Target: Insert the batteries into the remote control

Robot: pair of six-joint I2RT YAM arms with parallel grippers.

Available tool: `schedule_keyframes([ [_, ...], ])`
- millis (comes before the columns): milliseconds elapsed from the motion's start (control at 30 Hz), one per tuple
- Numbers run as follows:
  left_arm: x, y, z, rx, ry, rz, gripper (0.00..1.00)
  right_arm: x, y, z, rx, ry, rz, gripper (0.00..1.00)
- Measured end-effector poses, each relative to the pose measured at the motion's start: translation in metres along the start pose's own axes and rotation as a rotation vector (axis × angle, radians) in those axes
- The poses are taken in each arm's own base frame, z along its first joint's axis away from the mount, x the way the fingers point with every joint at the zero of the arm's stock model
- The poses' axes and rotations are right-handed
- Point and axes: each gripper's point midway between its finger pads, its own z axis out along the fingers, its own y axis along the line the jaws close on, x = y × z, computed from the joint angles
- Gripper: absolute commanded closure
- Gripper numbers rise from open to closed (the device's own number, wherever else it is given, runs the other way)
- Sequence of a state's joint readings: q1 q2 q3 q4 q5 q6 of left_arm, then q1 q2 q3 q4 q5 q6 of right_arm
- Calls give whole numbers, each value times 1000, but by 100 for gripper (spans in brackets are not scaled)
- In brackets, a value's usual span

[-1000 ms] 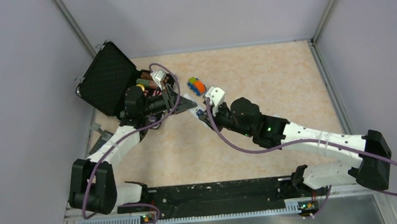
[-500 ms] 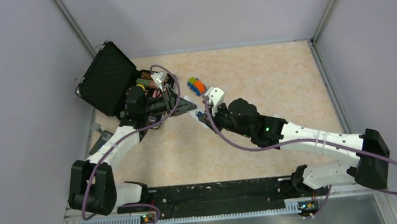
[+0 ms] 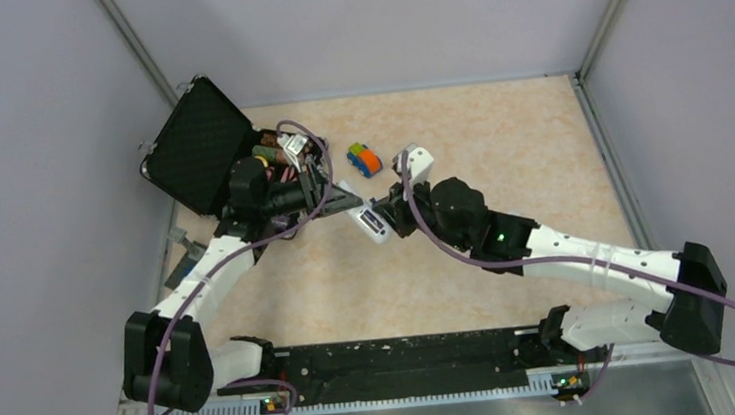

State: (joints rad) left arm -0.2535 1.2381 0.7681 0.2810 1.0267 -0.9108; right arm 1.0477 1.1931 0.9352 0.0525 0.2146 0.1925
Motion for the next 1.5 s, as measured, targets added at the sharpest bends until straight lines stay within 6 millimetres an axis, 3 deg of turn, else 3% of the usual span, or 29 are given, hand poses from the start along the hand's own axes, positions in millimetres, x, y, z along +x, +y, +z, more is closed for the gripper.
schedule_keyframes([
  [67, 2, 2, -2, -16, 4, 20, 100, -2, -13, -3, 51, -1, 54, 98],
  [167, 5, 4, -5, -45, 7, 52, 100, -2, -48, -11, 171, -7, 181, 98],
  [300, 10, 8, -10, -83, 9, 96, 100, 26, -111, -24, 381, 39, 395, 100],
  [367, 12, 9, -12, -98, 9, 110, 100, 60, -141, -31, 501, 116, 521, 100],
  [467, 13, 9, -14, -115, 3, 129, 100, 132, -167, -48, 681, 273, 691, 100],
  [533, 13, 8, -16, -121, -2, 136, 100, 168, -166, -62, 756, 356, 773, 100],
  [633, 13, 5, -18, -126, -13, 153, 100, 205, -161, -79, 860, 437, 896, 100],
  [967, 21, 4, -23, -132, -17, 168, 100, 242, -156, -90, 1082, 458, 1184, 88],
  [1100, 23, 5, -24, -140, -12, 163, 100, 249, -156, -89, 1127, 457, 1237, 67],
  [1133, 24, 6, -24, -142, -9, 161, 100, 249, -156, -88, 1129, 450, 1246, 59],
  [1233, 26, 9, -25, -151, -1, 158, 100, 243, -157, -85, 1126, 434, 1249, 49],
  [1500, 25, 12, -27, -165, -6, 156, 100, 212, -165, -89, 993, 411, 1028, 49],
])
